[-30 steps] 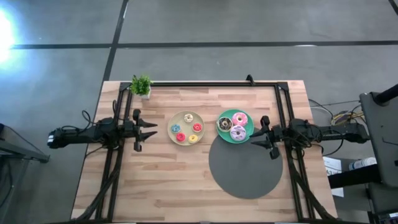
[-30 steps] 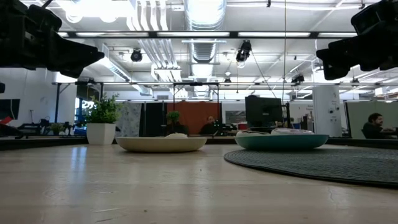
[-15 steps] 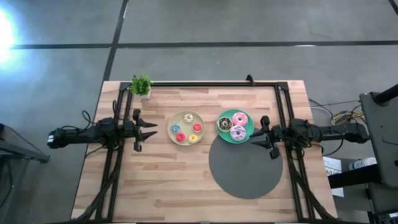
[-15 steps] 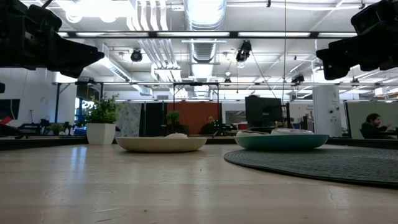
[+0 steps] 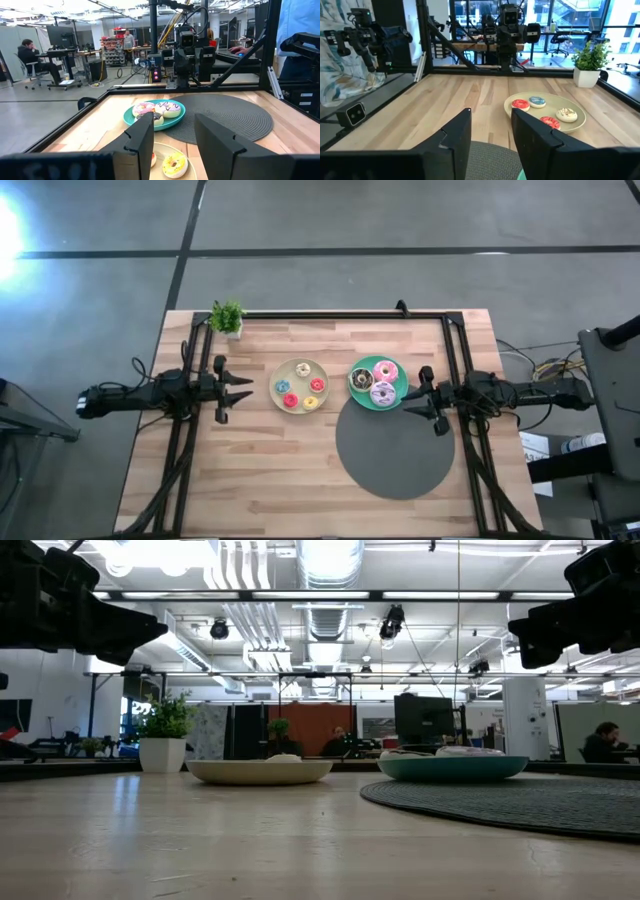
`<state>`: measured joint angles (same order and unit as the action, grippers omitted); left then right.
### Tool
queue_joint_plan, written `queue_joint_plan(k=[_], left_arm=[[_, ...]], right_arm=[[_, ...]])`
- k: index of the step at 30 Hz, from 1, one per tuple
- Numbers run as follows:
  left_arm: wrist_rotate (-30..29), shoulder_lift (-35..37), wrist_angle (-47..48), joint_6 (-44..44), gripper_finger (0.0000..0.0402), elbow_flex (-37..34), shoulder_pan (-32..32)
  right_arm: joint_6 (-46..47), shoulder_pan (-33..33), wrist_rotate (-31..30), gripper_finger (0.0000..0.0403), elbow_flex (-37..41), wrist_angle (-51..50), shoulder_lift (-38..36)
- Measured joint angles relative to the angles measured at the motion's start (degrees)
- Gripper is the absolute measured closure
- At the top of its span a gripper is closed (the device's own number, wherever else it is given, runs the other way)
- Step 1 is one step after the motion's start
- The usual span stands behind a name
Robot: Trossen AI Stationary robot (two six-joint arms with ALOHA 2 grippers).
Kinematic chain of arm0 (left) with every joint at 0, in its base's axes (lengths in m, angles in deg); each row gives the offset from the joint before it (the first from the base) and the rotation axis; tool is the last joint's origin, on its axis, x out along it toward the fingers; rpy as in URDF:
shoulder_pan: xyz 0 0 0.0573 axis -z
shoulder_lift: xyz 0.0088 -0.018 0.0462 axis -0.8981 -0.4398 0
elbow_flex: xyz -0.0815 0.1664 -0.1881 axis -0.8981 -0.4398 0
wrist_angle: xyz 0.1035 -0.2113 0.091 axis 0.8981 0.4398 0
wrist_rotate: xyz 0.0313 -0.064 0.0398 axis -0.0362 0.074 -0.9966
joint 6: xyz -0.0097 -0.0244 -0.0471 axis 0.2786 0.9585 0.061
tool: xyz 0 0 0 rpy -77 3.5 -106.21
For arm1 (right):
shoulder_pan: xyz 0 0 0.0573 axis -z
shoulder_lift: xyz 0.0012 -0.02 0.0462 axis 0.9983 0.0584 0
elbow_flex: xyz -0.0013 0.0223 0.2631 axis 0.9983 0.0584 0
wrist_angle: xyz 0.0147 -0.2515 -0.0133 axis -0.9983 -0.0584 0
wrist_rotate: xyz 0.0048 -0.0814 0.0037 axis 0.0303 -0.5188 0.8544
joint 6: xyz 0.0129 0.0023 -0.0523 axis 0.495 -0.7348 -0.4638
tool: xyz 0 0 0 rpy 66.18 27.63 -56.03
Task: Pick & Place donuts
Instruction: Return to Home Position
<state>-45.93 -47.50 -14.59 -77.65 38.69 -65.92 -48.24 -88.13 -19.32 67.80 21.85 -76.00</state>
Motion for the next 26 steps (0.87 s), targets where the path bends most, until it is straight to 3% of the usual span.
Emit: queue_joint_plan(k=[26], left_arm=[[0.0,0.0,0.0,0.0,0.0284,0.0,0.0]], right_arm=[[0.0,0.0,0.0,0.0269,0.0,0.0,0.0]])
